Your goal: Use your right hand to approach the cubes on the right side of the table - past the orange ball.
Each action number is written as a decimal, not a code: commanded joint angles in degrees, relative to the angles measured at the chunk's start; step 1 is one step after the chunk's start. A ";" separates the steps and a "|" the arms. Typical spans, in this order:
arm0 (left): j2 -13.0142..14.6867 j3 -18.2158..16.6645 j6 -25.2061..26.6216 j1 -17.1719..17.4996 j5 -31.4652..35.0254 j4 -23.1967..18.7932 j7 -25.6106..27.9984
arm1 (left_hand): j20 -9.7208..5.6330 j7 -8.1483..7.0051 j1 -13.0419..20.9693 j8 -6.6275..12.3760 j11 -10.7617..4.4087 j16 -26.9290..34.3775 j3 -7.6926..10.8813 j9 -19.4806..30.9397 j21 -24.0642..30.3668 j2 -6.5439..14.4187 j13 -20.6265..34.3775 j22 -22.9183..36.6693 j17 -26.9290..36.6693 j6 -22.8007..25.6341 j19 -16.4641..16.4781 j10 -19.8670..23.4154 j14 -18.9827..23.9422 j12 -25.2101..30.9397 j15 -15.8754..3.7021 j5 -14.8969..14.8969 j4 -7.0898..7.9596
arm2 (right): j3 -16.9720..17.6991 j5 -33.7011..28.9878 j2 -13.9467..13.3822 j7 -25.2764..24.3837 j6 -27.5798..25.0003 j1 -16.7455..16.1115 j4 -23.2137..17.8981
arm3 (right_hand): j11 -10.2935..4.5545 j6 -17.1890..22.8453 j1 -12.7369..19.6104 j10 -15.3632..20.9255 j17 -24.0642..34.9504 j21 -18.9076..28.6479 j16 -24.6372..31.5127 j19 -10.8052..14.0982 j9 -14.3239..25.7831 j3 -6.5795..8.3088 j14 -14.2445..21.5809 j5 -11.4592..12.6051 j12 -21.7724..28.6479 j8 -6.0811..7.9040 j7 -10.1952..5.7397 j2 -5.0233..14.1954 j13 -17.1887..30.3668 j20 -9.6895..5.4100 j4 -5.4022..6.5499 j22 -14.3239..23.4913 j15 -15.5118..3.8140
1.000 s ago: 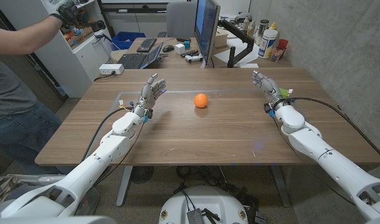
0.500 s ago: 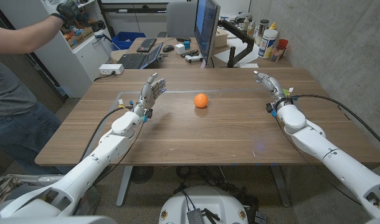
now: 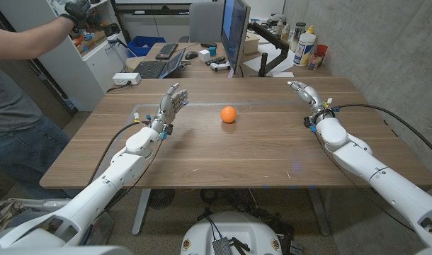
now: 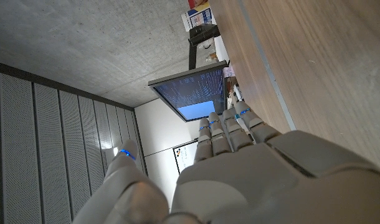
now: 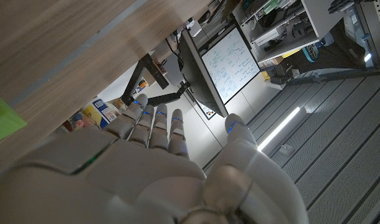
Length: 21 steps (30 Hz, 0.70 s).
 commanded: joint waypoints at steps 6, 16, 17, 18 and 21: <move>0.08 0.03 0.25 0.22 0.25 -0.01 0.47 | -0.69 0.28 0.54 0.59 0.22 0.64 -0.51 0.19 -0.36 0.31 0.13 0.35 0.22 1.62 0.65 0.76 0.90 0.61 0.29 0.43 0.08 | -0.24 -3.08 -1.83 -0.68 -3.34 0.88 -1.32 | -0.77 0.31 1.58 -1.17 0.15 -1.31 -0.37 -2.38 0.37 0.24 -0.96 0.37 -0.89 0.31 -0.49 -0.29 0.28 1.28 -0.75 0.21 -0.25; 0.20 -0.02 0.23 0.46 0.41 -0.46 0.77 | -0.77 0.25 0.59 0.61 0.20 0.63 -0.61 0.20 -0.54 0.36 0.13 0.36 0.22 1.89 0.78 0.87 1.01 0.60 0.21 0.49 0.07 | -0.17 -4.90 -3.23 -1.37 -5.56 1.13 -2.50 | -0.80 0.46 2.15 -1.83 0.18 -2.08 -0.53 -4.63 0.39 0.20 -2.11 0.42 -1.12 0.23 -0.74 -0.67 0.31 3.36 -0.96 0.25 -0.02; 0.20 0.01 0.25 0.46 0.44 -0.52 0.77 | -0.76 0.26 0.59 0.61 0.20 0.63 -0.62 0.20 -0.57 0.36 0.13 0.36 0.22 1.91 0.76 0.88 1.02 0.60 0.19 0.49 0.07 | -0.19 -5.16 -3.32 -1.55 -6.04 1.17 -2.70 | -0.83 0.46 2.20 -1.87 0.18 -2.10 -0.55 -4.74 0.39 0.21 -2.21 0.43 -1.13 0.23 -0.82 -0.69 0.31 3.48 -0.98 0.25 -0.03; 0.20 0.03 0.28 0.47 0.48 -0.57 0.82 | -0.73 0.25 0.60 0.61 0.17 0.63 -0.63 0.20 -0.58 0.36 0.13 0.36 0.22 1.92 0.78 0.87 1.04 0.59 0.18 0.50 0.07 | -0.25 -5.43 -3.45 -1.63 -6.23 1.23 -2.76 | -0.84 0.45 2.26 -1.92 0.18 -2.13 -0.55 -4.86 0.39 0.21 -2.31 0.44 -1.14 0.22 -0.83 -0.73 0.31 3.68 -1.01 0.25 -0.04; 0.23 0.11 0.34 0.45 0.57 -0.71 0.81 | -0.67 0.22 0.61 0.60 0.19 0.61 -0.65 0.20 -0.62 0.38 0.13 0.36 0.22 1.96 0.83 0.90 1.01 0.59 0.18 0.51 0.06 | -0.34 -6.10 -3.69 -1.97 -7.10 1.37 -3.03 | -0.86 0.31 2.51 -2.09 0.19 -2.29 -0.54 -5.49 0.40 0.23 -2.56 0.47 -1.18 0.14 -1.07 -0.83 0.32 4.43 -1.09 0.26 -0.03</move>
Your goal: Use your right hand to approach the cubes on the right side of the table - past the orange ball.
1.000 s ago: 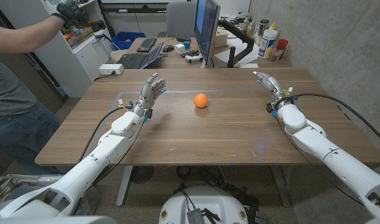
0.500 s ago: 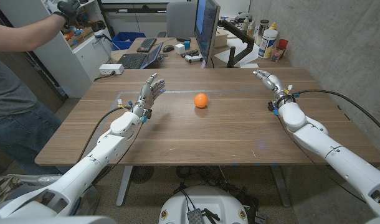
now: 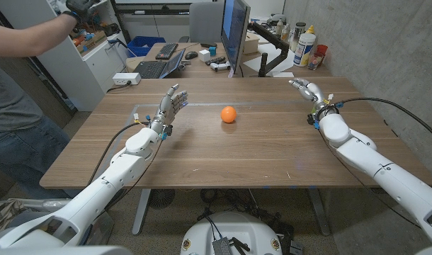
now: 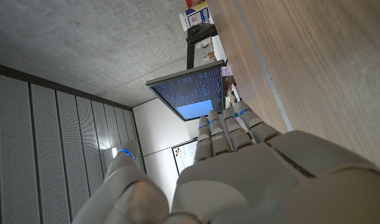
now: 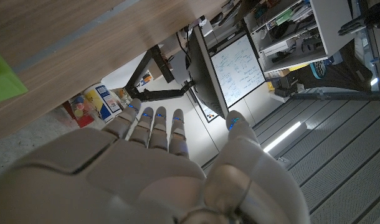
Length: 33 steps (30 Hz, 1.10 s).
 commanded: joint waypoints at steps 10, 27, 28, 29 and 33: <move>0.37 0.10 0.28 0.47 0.55 -1.39 0.63 | -0.21 0.19 0.35 0.11 -0.25 0.13 -0.29 0.21 -0.39 0.12 0.14 0.08 0.22 0.59 0.58 0.54 0.30 0.17 -0.02 0.57 0.04 | -0.94 -5.67 -2.47 -2.34 -6.84 0.92 -2.42 | -0.35 -0.47 1.55 -1.39 0.20 -0.56 -0.24 -1.88 0.13 0.17 -1.89 0.58 -0.56 -0.06 -1.24 -0.45 0.36 3.23 -0.67 0.29 0.43; 0.58 0.23 0.96 1.07 0.74 -2.60 1.29 | 0.14 0.04 0.42 0.13 -0.60 0.10 -0.48 0.22 -0.75 0.23 0.14 0.10 0.22 1.04 0.85 0.78 0.46 0.17 -0.11 0.66 0.04 | -3.21 -9.89 -3.51 -2.47 -17.37 3.26 -3.90 | -1.40 -2.51 2.57 -2.46 0.28 -0.01 -0.01 -1.77 0.17 0.02 -3.36 0.67 -0.51 -0.54 -2.35 -1.51 0.44 7.58 -0.79 0.35 3.47; 0.61 0.23 1.03 1.10 0.78 -2.67 1.38 | 0.14 0.08 0.42 0.13 -0.60 0.09 -0.48 0.22 -0.76 0.23 0.14 0.10 0.22 1.05 0.86 0.79 0.45 0.17 -0.13 0.66 0.04 | -3.28 -9.96 -3.48 -2.50 -17.78 3.37 -3.85 | -1.37 -2.58 2.59 -2.46 0.28 0.00 -0.01 -1.79 0.17 0.01 -3.43 0.67 -0.49 -0.55 -2.37 -1.56 0.45 7.57 -0.78 0.35 3.69; 0.65 0.23 1.11 1.11 0.78 -2.73 1.39 | 0.16 0.06 0.43 0.13 -0.55 0.10 -0.49 0.22 -0.78 0.24 0.14 0.11 0.22 1.08 0.86 0.83 0.46 0.18 -0.14 0.67 0.04 | -3.31 -9.88 -3.44 -2.44 -18.04 3.47 -3.75 | -1.35 -2.59 2.60 -2.45 0.28 -0.01 -0.02 -1.81 0.17 0.01 -3.46 0.67 -0.48 -0.55 -2.38 -1.57 0.45 7.57 -0.78 0.35 3.73; 0.77 0.26 1.37 1.12 0.81 -2.88 1.43 | 0.19 0.06 0.44 0.14 -0.58 0.10 -0.52 0.22 -0.83 0.25 0.14 0.11 0.22 1.14 0.90 0.86 0.51 0.18 -0.16 0.68 0.04 | -3.54 -9.60 -3.27 -2.08 -18.77 4.05 -3.04 | -1.28 -2.70 2.65 -2.63 0.29 0.01 -0.04 -1.83 0.17 -0.02 -3.65 0.68 -0.52 -0.55 -2.39 -1.66 0.45 7.62 -0.77 0.36 3.97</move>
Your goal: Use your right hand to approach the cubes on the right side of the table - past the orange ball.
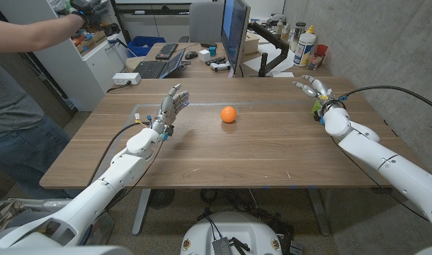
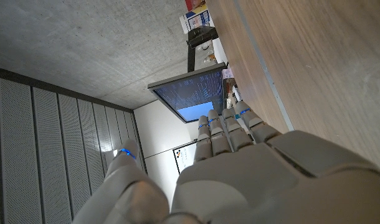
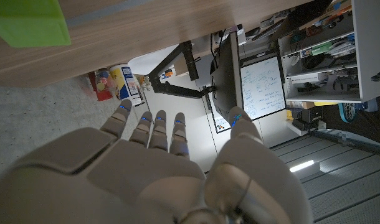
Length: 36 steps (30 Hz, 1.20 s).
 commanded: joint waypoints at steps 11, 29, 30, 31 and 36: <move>0.27 0.31 0.96 0.08 0.28 -0.44 0.39 | -0.05 -0.01 0.24 0.20 -0.07 0.12 -0.15 0.23 -0.42 0.07 0.15 0.13 0.23 0.89 0.67 0.59 0.66 0.24 -0.21 0.27 0.05 | -2.26 -2.60 -1.03 0.88 -7.22 3.27 1.11 | 0.47 -1.46 0.66 -1.48 0.19 0.01 -0.20 -1.62 0.20 -0.11 -1.93 0.34 -0.07 -0.24 -0.10 -0.74 0.20 1.67 -0.19 0.08 2.15; 0.25 0.31 1.08 0.47 1.02 -0.98 1.78 | 0.39 -0.08 0.29 0.11 -0.17 0.10 -0.34 0.24 -0.78 0.16 0.15 0.15 0.23 1.05 0.84 0.58 0.82 0.14 -0.28 0.36 0.05 | -3.22 -1.08 -0.23 2.16 -10.48 5.69 3.87 | 1.41 -2.98 0.74 -3.95 0.24 -0.27 -0.16 -4.09 0.21 -0.44 -4.14 0.50 -0.37 -0.33 -0.13 -1.43 0.24 1.88 0.08 0.09 3.12; 0.28 0.31 1.09 0.50 1.03 -1.05 1.81 | 0.40 -0.07 0.29 0.11 -0.16 0.08 -0.35 0.24 -0.80 0.17 0.15 0.16 0.23 1.07 0.84 0.59 0.79 0.14 -0.28 0.36 0.06 | -3.24 -0.84 -0.22 2.46 -10.72 5.84 3.98 | 1.43 -2.99 0.73 -3.96 0.24 -0.28 -0.14 -4.16 0.21 -0.45 -4.15 0.50 -0.36 -0.32 -0.09 -1.46 0.24 1.88 0.09 0.09 3.14; 0.29 0.29 1.14 0.53 1.05 -1.14 1.89 | 0.42 -0.07 0.29 0.09 -0.17 0.08 -0.35 0.24 -0.81 0.17 0.15 0.16 0.23 1.04 0.85 0.59 0.79 0.13 -0.26 0.36 0.06 | -3.32 -0.60 -0.31 2.97 -10.91 6.04 4.12 | 1.41 -3.00 0.69 -4.02 0.25 -0.32 -0.14 -4.33 0.21 -0.50 -4.22 0.51 -0.35 -0.30 -0.04 -1.53 0.25 1.87 0.11 0.09 3.20; 0.18 0.37 1.05 0.83 0.95 -1.21 1.83 | 0.69 -0.13 0.31 0.05 -0.13 0.06 -0.41 0.24 -0.92 0.21 0.16 0.17 0.23 1.03 0.93 0.59 0.80 0.11 -0.23 0.39 0.06 | -3.66 -0.29 -0.19 3.07 -11.34 6.62 5.08 | 1.78 -3.22 0.52 -4.32 0.26 -0.47 -0.16 -5.26 0.21 -0.73 -4.75 0.56 -0.30 -0.27 0.12 -1.86 0.25 1.84 0.21 0.08 3.29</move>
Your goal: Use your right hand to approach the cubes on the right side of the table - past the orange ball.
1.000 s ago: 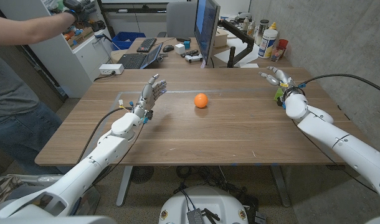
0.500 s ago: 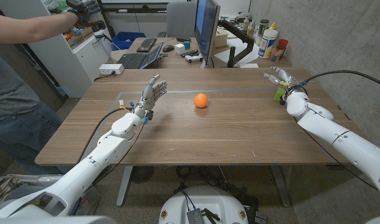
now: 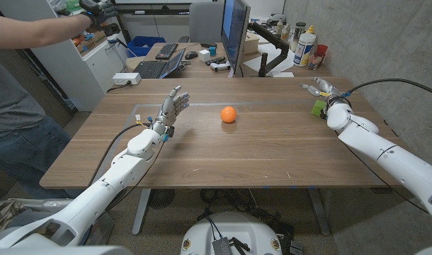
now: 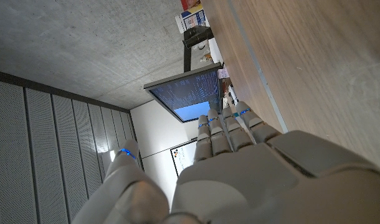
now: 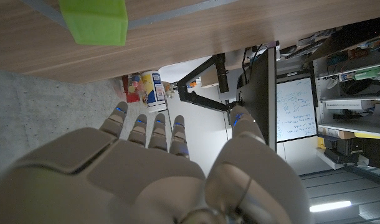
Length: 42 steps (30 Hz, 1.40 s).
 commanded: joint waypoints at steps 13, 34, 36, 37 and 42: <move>0.45 -0.11 0.59 1.17 0.46 -1.82 1.46 | 0.65 -0.15 0.34 -0.04 -0.04 0.01 -0.54 0.25 -0.52 0.29 0.16 0.20 0.24 0.45 0.58 0.37 0.47 0.05 0.20 0.45 0.07 | -1.52 1.04 0.13 0.58 -2.73 2.44 3.56 | 0.48 -0.53 -0.62 -1.45 0.29 -0.70 -0.01 -5.89 0.21 -0.89 -1.68 0.57 0.16 0.31 0.24 -1.48 0.27 -0.05 0.58 0.09 0.56; 2.21 -0.37 4.15 2.23 2.47 -9.50 5.22 | 0.72 -0.18 0.38 -0.13 0.13 -0.12 -0.76 0.25 -0.97 0.38 0.17 0.23 0.25 0.51 0.66 0.25 0.26 -0.06 0.16 0.53 0.09 | -4.05 -2.19 -0.65 0.09 -4.33 3.59 4.89 | 1.02 -0.87 -1.72 -1.86 0.32 -0.56 0.25 -10.50 0.19 -2.09 -2.36 1.00 0.48 0.38 0.17 -3.13 0.29 0.11 0.88 0.18 0.72; 2.41 -0.37 4.56 2.03 2.32 -9.50 4.89 | 0.71 -0.18 0.38 -0.13 0.14 -0.13 -0.78 0.26 -1.01 0.39 0.17 0.23 0.25 0.54 0.66 0.25 0.24 -0.06 0.12 0.54 0.09 | -4.01 -2.18 -0.64 0.20 -4.99 3.63 4.78 | 0.93 -1.04 -1.82 -1.98 0.32 -0.49 0.27 -10.63 0.19 -2.19 -2.37 1.04 0.46 0.32 0.19 -3.26 0.30 0.13 0.91 0.19 0.72; 2.44 -0.40 4.75 1.99 2.07 -9.50 4.71 | 0.70 -0.19 0.38 -0.14 0.14 -0.13 -0.79 0.26 -1.01 0.39 0.17 0.23 0.25 0.54 0.69 0.27 0.23 -0.06 0.13 0.54 0.09 | -4.15 -2.36 -0.70 0.26 -5.08 3.70 4.81 | 0.96 -1.30 -1.92 -2.00 0.33 -0.42 0.30 -10.73 0.19 -2.29 -2.37 1.08 0.48 0.24 0.25 -3.38 0.30 0.14 0.94 0.20 0.66; 2.78 -0.46 5.35 2.15 1.83 -9.86 4.56 | 0.70 -0.27 0.39 -0.16 0.08 -0.13 -0.84 0.26 -1.11 0.41 0.17 0.24 0.25 0.55 0.72 0.23 0.24 -0.08 0.18 0.56 0.09 | -4.25 -2.20 -0.22 0.26 -5.47 3.89 5.40 | 0.88 -1.32 -2.07 -2.27 0.33 -0.30 0.30 -10.87 0.20 -2.44 -2.47 1.15 0.43 0.28 0.17 -3.58 0.31 0.14 0.97 0.22 0.64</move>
